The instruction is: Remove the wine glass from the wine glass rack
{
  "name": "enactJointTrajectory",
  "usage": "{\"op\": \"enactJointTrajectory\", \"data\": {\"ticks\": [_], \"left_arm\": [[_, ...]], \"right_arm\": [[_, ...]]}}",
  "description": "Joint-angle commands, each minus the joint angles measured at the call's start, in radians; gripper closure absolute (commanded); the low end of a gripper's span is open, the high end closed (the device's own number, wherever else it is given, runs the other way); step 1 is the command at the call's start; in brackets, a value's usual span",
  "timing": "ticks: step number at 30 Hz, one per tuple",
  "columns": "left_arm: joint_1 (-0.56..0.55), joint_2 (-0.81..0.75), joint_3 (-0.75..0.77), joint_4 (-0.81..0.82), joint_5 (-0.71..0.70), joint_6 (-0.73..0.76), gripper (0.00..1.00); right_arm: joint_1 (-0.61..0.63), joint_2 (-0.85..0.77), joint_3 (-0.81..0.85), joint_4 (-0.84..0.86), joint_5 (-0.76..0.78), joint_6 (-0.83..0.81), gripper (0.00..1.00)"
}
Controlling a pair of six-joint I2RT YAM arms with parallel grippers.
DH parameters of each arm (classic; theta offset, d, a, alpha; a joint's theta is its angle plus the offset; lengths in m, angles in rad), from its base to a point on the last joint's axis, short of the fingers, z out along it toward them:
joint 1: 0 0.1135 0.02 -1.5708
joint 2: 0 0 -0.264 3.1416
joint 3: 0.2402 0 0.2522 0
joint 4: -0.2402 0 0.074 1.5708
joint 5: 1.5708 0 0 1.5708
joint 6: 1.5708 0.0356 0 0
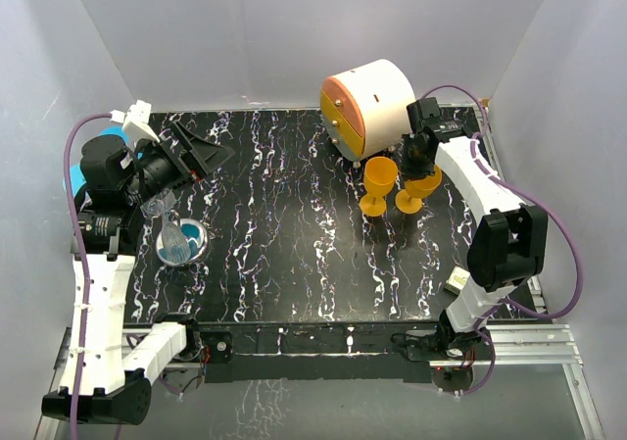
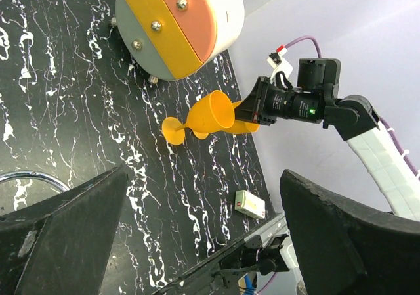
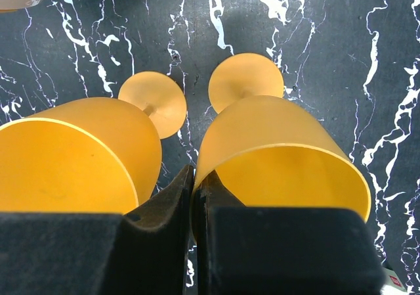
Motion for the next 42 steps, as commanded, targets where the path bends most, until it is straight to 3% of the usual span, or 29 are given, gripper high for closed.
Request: {"op": "enactJointTrajectory", "data": {"ticks": [1, 16, 24, 31, 38, 42], "left_arm": [[-0.004, -0.017, 0.028, -0.006, 0.002, 0.015, 0.01], [-0.003, -0.017, 0.030, -0.008, -0.001, 0.007, 0.01], [-0.005, -0.007, 0.047, -0.020, -0.009, 0.000, 0.01], [-0.016, 0.020, 0.069, -0.029, -0.012, -0.039, 0.01], [-0.024, 0.046, 0.128, -0.097, -0.048, -0.049, 0.01], [-0.025, 0.058, 0.164, -0.152, -0.067, -0.041, 0.01]], "right_arm": [[-0.003, -0.011, 0.045, 0.020, -0.016, 0.008, 1.00], [-0.002, -0.040, 0.031, -0.025, -0.004, -0.014, 0.99], [-0.003, -0.013, 0.068, -0.022, -0.029, -0.020, 0.80], [-0.002, -0.050, 0.097, -0.018, -0.039, -0.020, 0.71], [-0.002, -0.205, 0.114, -0.017, -0.012, -0.020, 0.66], [-0.001, -0.342, 0.041, 0.057, -0.117, -0.029, 0.57]]}}
